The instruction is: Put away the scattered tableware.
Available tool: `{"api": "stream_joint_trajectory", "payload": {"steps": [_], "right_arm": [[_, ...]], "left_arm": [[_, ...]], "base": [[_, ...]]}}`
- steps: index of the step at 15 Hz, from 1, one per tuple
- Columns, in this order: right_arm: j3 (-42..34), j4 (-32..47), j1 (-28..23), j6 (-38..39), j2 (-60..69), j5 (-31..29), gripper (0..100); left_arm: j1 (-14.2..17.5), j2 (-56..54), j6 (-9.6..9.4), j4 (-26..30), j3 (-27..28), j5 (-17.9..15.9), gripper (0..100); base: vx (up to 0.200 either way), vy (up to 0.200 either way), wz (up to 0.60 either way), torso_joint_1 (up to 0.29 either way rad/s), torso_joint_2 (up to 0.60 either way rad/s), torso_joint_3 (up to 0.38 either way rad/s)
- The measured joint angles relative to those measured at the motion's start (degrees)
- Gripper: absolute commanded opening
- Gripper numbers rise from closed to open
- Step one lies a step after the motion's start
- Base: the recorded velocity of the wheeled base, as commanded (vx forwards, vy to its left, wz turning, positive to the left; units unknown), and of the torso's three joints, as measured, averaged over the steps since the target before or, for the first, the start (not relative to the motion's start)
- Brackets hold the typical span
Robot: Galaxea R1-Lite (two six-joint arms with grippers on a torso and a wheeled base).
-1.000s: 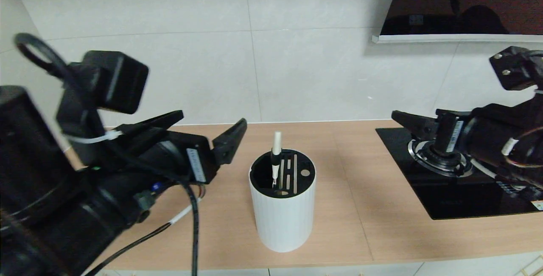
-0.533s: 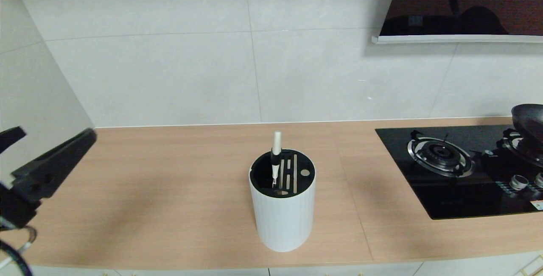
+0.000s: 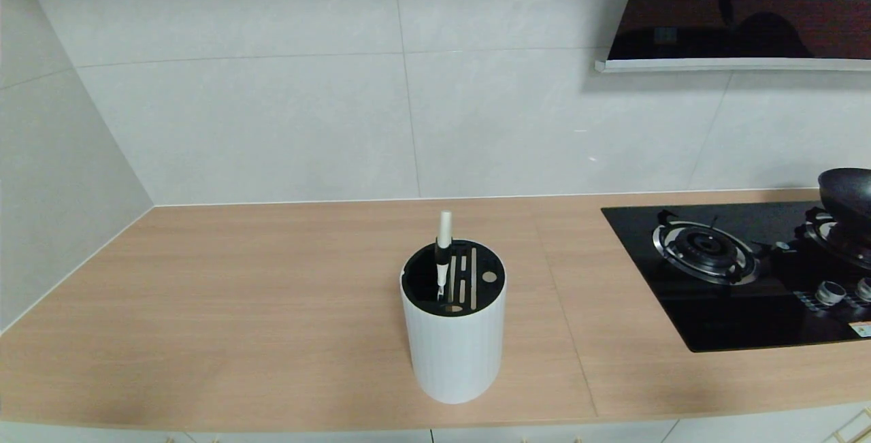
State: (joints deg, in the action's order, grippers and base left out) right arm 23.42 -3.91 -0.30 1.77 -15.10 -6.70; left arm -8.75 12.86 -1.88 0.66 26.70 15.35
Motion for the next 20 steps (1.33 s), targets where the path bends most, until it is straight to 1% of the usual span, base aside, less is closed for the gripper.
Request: {"api": "stream_joint_trajectory", "payload": {"steps": [1, 3, 4, 5, 6, 7, 8, 9, 11, 12, 13, 15, 16, 17, 18, 20], "right_arm": [[-0.6, 1.8, -1.7, -0.1, 3.1, 1.4, 100], [-2.6, 2.2, -3.1, 0.4, 7.0, 3.4, 100], [-3.0, 2.2, -2.6, 1.5, 8.4, 5.0, 100], [-3.2, 2.4, -1.5, 3.0, 9.5, 7.7, 100], [-3.6, 2.7, -0.3, 4.3, 10.6, 11.0, 100], [-4.5, 3.5, 0.2, 4.7, 11.8, 11.9, 100], [-5.9, 3.7, 0.4, 3.8, 12.8, 11.8, 100], [-8.3, 3.7, 0.5, 2.3, 13.5, 11.3, 100], [-14.0, 3.4, 0.5, -0.2, 14.5, 8.8, 100], [-16.0, 3.4, 0.5, -0.8, 14.7, 8.3, 100], [-17.7, 3.6, 0.5, -0.9, 14.8, 8.0, 100], [-21.2, 3.4, 0.5, -1.2, 15.0, 8.0, 100], [-22.2, 3.3, 0.5, -1.2, 15.1, 8.0, 100], [-22.7, 3.3, 0.5, -1.2, 15.1, 8.0, 100], [-22.9, 3.3, 0.4, -1.2, 15.1, 8.1, 100], [-23.0, 3.3, 0.5, -1.2, 15.1, 8.1, 100]], "left_arm": [[2.8, -2.8, -0.04, 0.6, -0.8, -0.5, 100], [6.5, -8.2, -0.80, 1.2, -4.1, -4.4, 100], [7.5, -9.8, -0.91, 1.0, -6.1, -5.1, 100], [8.1, -11.0, -0.06, 0.1, -8.0, -5.5, 100], [8.3, -11.7, 0.66, 0.0, -10.0, -6.7, 100], [8.4, -12.2, 0.98, -0.2, -11.7, -8.1, 100], [8.5, -12.6, 0.79, -0.5, -13.4, -9.2, 100], [8.5, -12.8, -0.06, -1.0, -15.8, -9.9, 100], [8.6, -12.9, -3.51, -4.3, -22.2, -10.8, 100], [8.6, -12.9, -4.19, -3.6, -24.4, -11.4, 100], [8.6, -13.0, -4.14, -3.3, -25.5, -11.8, 100], [8.6, -13.0, -3.75, -2.8, -26.4, -15.7, 100], [8.6, -13.0, -3.36, -1.4, -26.5, -16.4, 100], [8.6, -13.0, -2.69, -0.4, -26.6, -16.6, 100], [8.6, -13.0, -1.29, -0.5, -26.6, -16.6, 100], [8.6, -13.0, 0.73, -0.6, -26.7, -16.7, 100]], "base": [[0.000, 0.000, 0.00, 0.000, 0.00, 0.000], [0.000, 0.000, 0.00, 0.000, 0.00, 0.000], [0.000, 0.000, 0.00, 0.000, 0.00, 0.000], [0.000, 0.000, 0.00, 0.000, 0.00, 0.000], [0.000, 0.000, 0.00, 0.000, 0.00, 0.000], [0.000, 0.000, 0.00, 0.000, 0.00, 0.000], [0.000, 0.000, 0.00, 0.000, 0.00, 0.000], [0.000, 0.000, 0.00, 0.000, 0.00, 0.000], [0.000, 0.000, 0.00, 0.000, 0.00, 0.000], [0.000, 0.000, 0.00, 0.000, 0.00, 0.000], [0.000, 0.000, 0.00, 0.000, 0.00, 0.000], [0.000, 0.000, 0.00, 0.000, 0.00, 0.000], [0.000, 0.000, 0.00, 0.000, 0.00, 0.000], [0.000, 0.000, 0.00, 0.000, 0.00, 0.000], [0.000, 0.000, 0.00, 0.000, 0.00, 0.000], [0.000, 0.000, 0.00, 0.000, 0.00, 0.000]]}}
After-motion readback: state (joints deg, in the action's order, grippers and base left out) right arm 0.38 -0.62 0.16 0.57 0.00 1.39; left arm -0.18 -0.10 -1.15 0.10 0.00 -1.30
